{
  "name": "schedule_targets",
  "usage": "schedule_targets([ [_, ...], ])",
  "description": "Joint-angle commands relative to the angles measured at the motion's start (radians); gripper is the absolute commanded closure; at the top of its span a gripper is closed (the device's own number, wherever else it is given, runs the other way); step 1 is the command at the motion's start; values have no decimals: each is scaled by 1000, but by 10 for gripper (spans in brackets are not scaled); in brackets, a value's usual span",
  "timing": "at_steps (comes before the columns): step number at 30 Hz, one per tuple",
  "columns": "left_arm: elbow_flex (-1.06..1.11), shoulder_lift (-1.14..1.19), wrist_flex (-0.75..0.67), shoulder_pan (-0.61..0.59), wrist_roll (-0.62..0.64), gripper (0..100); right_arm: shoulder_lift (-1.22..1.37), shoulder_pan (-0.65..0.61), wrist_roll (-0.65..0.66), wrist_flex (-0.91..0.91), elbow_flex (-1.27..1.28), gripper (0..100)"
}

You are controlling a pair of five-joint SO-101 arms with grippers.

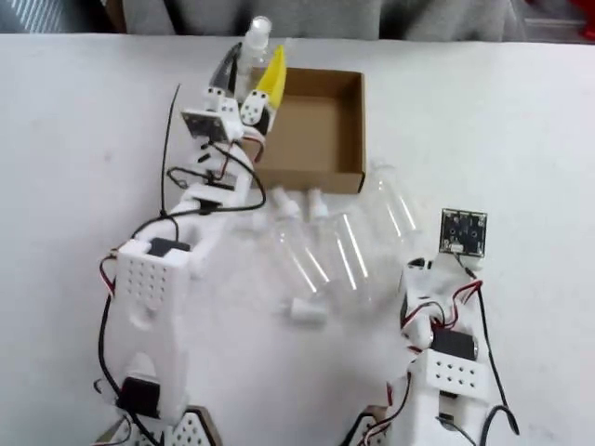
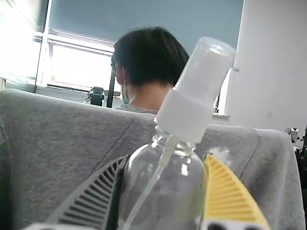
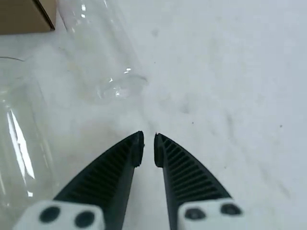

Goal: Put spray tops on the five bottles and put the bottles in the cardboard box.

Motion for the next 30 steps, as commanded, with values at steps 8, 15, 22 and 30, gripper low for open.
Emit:
schedule_targets([
  [8, -345, 202, 101, -25, 8, 888, -12, 2, 130, -18, 0, 974],
  [15, -499, 280, 198, -25, 6, 888, -8, 1, 132, -18, 0, 974],
  [22, -617, 348, 298, -27, 6, 888, -7, -2, 133, -18, 0, 974],
  [30, -649, 380, 333, -30, 5, 888, -7, -4, 133, -18, 0, 974],
])
